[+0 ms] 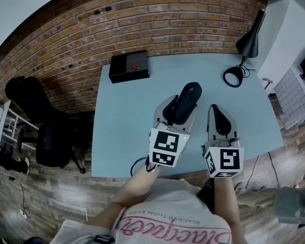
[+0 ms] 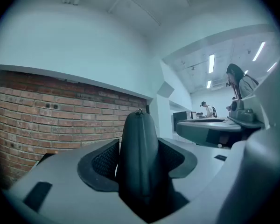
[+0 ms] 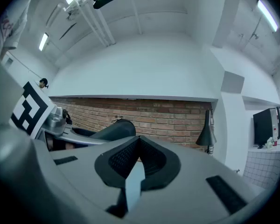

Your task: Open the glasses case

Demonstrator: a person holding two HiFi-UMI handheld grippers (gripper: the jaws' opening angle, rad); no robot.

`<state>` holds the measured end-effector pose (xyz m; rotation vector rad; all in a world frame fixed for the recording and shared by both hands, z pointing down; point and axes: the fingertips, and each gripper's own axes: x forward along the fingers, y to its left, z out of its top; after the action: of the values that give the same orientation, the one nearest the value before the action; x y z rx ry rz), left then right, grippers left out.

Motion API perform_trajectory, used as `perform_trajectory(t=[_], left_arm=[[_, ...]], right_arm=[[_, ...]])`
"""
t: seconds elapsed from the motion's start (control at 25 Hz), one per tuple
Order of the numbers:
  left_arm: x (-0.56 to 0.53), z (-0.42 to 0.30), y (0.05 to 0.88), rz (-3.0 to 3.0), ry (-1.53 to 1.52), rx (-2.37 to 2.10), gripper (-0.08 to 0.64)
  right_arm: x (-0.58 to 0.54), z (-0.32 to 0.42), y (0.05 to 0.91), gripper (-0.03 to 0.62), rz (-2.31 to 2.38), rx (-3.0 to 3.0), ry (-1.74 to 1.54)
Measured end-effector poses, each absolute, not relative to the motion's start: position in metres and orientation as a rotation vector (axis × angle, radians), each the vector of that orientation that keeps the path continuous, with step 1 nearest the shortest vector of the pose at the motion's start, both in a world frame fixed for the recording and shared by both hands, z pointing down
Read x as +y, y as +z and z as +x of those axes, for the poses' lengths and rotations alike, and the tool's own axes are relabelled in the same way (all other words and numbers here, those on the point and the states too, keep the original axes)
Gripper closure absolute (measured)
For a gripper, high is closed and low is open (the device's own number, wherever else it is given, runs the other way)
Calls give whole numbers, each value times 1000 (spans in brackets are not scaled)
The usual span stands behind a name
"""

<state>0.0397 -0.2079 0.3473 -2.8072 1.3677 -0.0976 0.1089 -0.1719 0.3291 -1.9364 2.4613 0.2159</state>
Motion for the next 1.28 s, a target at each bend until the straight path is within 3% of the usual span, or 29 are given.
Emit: perform_trajectory(t=[0.96,1.28], left_arm=[[-205,48,338,-2741,-14,1245,303],[-205,48,341,-2751,-117,1107,304]], right_arm=[[-176,113,331,574,-1974,2426,197],[-175,111,324,574,-1973,2457,274]])
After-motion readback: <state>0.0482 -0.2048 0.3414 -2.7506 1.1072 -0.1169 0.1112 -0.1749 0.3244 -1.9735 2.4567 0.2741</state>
